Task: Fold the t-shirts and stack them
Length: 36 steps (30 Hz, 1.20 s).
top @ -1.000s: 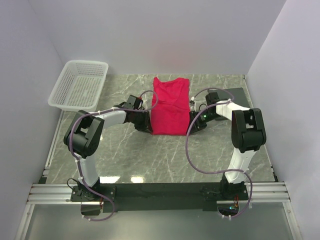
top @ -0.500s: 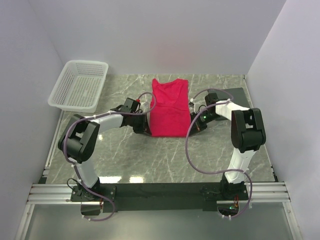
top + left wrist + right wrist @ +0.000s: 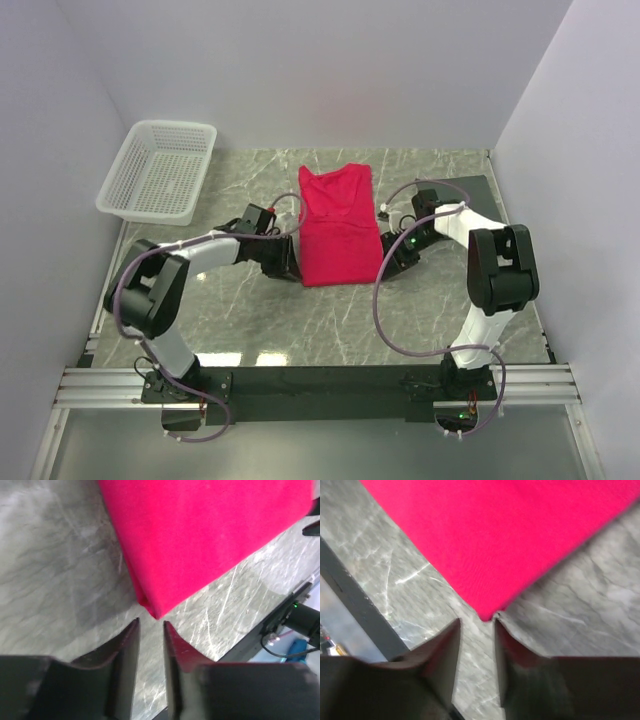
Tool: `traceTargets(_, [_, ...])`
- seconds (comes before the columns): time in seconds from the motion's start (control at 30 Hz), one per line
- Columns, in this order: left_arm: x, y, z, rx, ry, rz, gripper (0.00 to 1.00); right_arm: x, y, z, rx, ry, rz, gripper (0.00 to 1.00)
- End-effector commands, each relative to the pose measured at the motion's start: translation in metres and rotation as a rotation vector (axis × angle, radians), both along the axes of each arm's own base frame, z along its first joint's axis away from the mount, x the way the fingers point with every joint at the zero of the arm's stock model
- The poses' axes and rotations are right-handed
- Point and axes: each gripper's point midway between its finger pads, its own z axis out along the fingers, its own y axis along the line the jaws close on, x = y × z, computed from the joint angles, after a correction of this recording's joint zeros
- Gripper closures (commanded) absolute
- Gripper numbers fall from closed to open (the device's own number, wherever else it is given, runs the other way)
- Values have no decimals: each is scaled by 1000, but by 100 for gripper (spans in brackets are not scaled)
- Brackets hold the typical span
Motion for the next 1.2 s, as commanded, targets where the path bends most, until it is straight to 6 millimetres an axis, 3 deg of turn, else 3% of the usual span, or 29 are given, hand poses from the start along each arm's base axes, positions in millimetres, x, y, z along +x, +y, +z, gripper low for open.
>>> traceTargets(0.0, [21, 1, 48, -25, -170, 48, 66, 12, -13, 21, -69, -135, 37, 57])
traceTargets(0.17, [40, 16, 99, 13, -391, 85, 58, 35, -21, 47, -108, -374, 193, 47])
traceTargets(0.23, [43, 21, 109, 34, -475, 66, 57, 26, -11, 61, -30, -454, 315, 45])
traceTargets(0.27, [44, 24, 113, 39, -515, 59, 57, 25, -10, 66, 1, -586, 490, 38])
traceTargets(0.3, [44, 24, 125, 18, -583, 52, 57, 6, -7, 73, 41, -647, 592, 32])
traceTargets(0.33, [43, 24, 130, 20, -648, 14, 57, -1, -4, 74, 59, -724, 683, 24])
traceTargets(0.37, [40, 24, 149, -10, -731, -9, 57, -9, -7, 70, 44, -848, 845, 17])
traceTargets(0.4, [37, 21, 152, -26, -794, -35, 56, -14, -1, 65, 30, -890, 948, 15])
traceTargets(0.43, [36, 21, 158, -14, -884, -95, 56, -12, -8, 57, -45, -883, 1023, 15])
traceTargets(0.47, [32, 21, 172, -23, -972, -121, 51, -9, -5, 51, -59, -859, 1049, 14])
traceTargets(0.5, [28, 24, 161, 0, -1001, -149, 34, -8, -1, 49, -61, -851, 1064, 14])
traceTargets(0.53, [33, 28, 166, 40, -1097, -183, 5, -8, 4, 48, -49, -846, 1079, 14])
traceTargets(0.57, [33, 30, 166, 61, -1127, -200, 1, -5, 8, 46, -47, -850, 1082, 14])
traceTargets(0.63, [37, 33, 159, 117, -1157, -256, 1, 0, 19, 46, -56, -874, 1076, 15])
traceTargets(0.67, [40, 30, 147, 137, -1130, -296, 1, 1, 21, 45, -62, -863, 1038, 15])
traceTargets(0.7, [44, 26, 151, 139, -1139, -330, 1, 8, 25, 47, -68, -888, 1021, 16])
traceTargets(0.77, [46, 15, 132, 144, -1101, -441, 1, 14, 26, 44, -78, -887, 971, 16])
traceTargets(0.83, [39, 8, 113, 173, -1105, -551, 1, 15, 24, 41, -100, -888, 956, 16])
traceTargets(0.87, [33, -5, 112, 172, -1156, -607, 1, 15, 21, 38, -115, -894, 954, 16])
traceTargets(0.9, [22, -4, 92, 188, -1154, -664, 1, 15, 19, 36, -120, -895, 950, 16])
traceTargets(0.97, [9, -7, 74, 207, -1210, -791, 1, 11, 16, 36, -117, -888, 928, 17])
traceTargets(1.07, [4, -9, 63, 223, -1240, -863, 1, 7, 16, 38, -97, -882, 898, 17])
traceTargets(1.17, [12, -13, 63, 249, -1266, -862, 4, 0, 15, 34, -85, -866, 894, 18])
